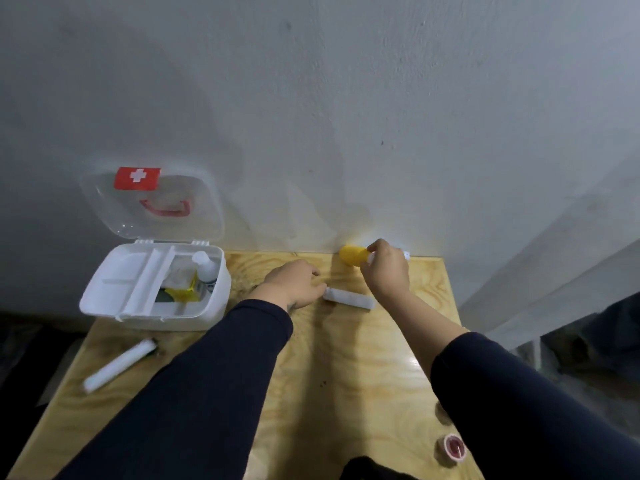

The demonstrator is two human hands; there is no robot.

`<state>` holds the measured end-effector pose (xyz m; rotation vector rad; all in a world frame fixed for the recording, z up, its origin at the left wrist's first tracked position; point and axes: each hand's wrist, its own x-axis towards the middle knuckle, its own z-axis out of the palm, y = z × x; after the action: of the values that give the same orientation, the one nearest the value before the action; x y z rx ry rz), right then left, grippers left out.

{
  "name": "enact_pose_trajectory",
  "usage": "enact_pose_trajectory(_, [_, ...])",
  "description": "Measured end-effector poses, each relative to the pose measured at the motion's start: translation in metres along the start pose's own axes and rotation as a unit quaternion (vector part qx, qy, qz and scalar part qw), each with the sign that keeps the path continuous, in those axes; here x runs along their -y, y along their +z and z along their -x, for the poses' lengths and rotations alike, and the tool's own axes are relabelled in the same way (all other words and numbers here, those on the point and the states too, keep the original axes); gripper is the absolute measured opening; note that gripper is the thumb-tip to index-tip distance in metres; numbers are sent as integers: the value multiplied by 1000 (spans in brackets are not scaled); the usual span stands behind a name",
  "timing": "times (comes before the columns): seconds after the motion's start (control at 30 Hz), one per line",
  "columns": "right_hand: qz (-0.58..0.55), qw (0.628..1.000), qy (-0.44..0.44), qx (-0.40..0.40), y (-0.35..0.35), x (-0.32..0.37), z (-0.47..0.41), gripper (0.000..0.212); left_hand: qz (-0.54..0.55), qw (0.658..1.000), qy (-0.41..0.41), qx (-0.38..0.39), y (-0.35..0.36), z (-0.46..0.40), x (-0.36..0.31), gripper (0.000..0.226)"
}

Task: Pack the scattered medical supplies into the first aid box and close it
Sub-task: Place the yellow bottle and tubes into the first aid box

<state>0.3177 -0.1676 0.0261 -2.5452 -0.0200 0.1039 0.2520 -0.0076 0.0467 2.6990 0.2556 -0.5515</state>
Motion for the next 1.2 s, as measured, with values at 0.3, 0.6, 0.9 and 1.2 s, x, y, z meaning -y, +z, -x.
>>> enact_pose_trajectory(0.3, [-94,991,-89,-30,-10,46,4,30,1,1000,12,-19,-20,20,20,49])
enact_pose_trajectory(0.6, [-157,973,-159,-58,-14,153,43,30,-3,993,29,-117,-84,61,73,46])
enact_pose_trajectory(0.9, [-159,972,-172,-32,30,226,85,34,12,990,-26,-138,-88,92,173,65])
enact_pose_trajectory(1.2, [-107,985,-136,22,97,220,117,34,-11,998,-36,-43,-50,100,216,93])
